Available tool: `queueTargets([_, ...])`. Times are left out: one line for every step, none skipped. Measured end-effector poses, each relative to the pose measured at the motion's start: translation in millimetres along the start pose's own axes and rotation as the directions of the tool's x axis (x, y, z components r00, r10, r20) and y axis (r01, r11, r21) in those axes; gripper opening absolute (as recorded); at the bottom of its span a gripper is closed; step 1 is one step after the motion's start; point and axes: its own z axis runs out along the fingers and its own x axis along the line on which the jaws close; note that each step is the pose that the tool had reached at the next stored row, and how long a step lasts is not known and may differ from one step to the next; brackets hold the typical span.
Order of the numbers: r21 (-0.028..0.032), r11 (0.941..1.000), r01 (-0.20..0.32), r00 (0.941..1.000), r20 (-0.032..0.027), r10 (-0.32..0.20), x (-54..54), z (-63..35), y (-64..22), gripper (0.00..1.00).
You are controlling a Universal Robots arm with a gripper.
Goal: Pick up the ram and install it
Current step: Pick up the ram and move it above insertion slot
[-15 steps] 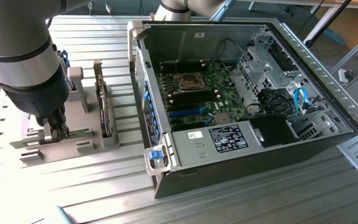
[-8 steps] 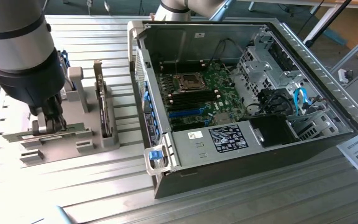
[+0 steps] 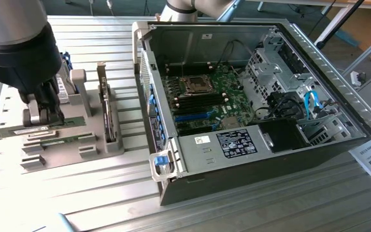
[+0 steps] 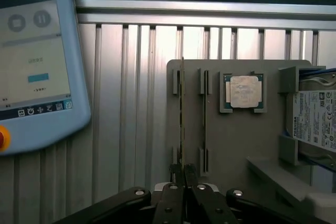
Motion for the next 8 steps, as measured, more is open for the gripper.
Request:
queueTargets([0.0000,1.0000,0.000,1.0000,0.0000,0.000,0.1,-3.9,-0.2,0.12])
queueTargets([0.0000,1.0000,0.000,1.0000,0.0000,0.000,0.2,-8.9,-0.4,0.12])
queueTargets([-0.0001,1.0000,0.000,1.0000,0.0000,0.000,0.3,-14.6,-0.7,0.12])
queueTargets([0.0000,1.0000,0.000,1.0000,0.0000,0.000,0.3,-17.0,-0.9,0.12])
queueTargets([0.0000,1.0000,0.000,1.0000,0.0000,0.000,0.3,-19.5,-1.0,0.12])
queueTargets([-0.0001,1.0000,0.000,1.0000,0.0000,0.000,0.4,-22.2,-1.1,0.12])
queueTargets([0.0000,1.0000,0.000,1.0000,0.0000,0.000,0.4,-24.7,-1.2,0.12])
queueTargets([0.0000,1.0000,0.000,1.0000,0.0000,0.000,0.5,-28.9,-1.4,0.12])
